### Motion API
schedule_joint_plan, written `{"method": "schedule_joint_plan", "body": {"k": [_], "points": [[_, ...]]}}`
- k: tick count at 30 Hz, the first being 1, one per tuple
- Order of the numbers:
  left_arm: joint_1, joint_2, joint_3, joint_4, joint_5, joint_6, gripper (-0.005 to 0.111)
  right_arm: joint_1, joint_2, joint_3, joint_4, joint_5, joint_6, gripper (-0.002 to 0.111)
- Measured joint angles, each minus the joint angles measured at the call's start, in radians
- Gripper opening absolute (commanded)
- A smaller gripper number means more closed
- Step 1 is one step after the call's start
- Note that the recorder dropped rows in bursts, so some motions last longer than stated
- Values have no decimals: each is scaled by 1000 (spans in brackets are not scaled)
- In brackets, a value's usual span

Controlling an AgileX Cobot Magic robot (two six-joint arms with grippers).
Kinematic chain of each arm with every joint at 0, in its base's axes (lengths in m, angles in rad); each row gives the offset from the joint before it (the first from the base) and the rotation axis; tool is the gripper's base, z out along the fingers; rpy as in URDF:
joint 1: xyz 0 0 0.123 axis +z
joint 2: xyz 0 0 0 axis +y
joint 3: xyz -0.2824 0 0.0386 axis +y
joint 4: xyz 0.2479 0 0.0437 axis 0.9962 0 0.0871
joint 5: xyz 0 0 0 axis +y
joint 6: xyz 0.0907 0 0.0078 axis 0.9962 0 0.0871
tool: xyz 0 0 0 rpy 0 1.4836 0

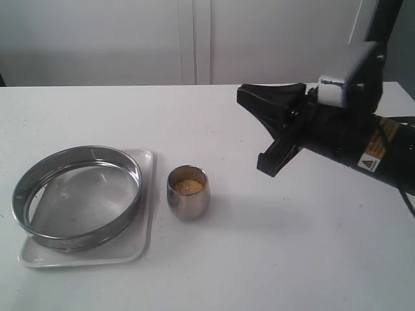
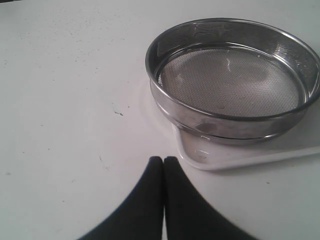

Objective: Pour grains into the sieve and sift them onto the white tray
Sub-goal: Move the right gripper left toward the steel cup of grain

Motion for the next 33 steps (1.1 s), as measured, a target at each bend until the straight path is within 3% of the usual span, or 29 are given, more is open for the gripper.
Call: {"method": "schedule_joint_plan", "body": {"k": [5,8,17,20,33], "points": [[0,0,0,0,0,0,0,35,91,-57,-83,-2,15,0],[0,0,0,0,0,0,0,57,144,-83,-123,-2,15,9],[0,0,0,0,0,0,0,110,268,-126,-139,-4,4,74],[0,0,0,0,0,0,0,122,307,-128,-137,-4,2,87],[0,0,0,0,0,0,0,195,422,-163,12,25,-214,91]]}}
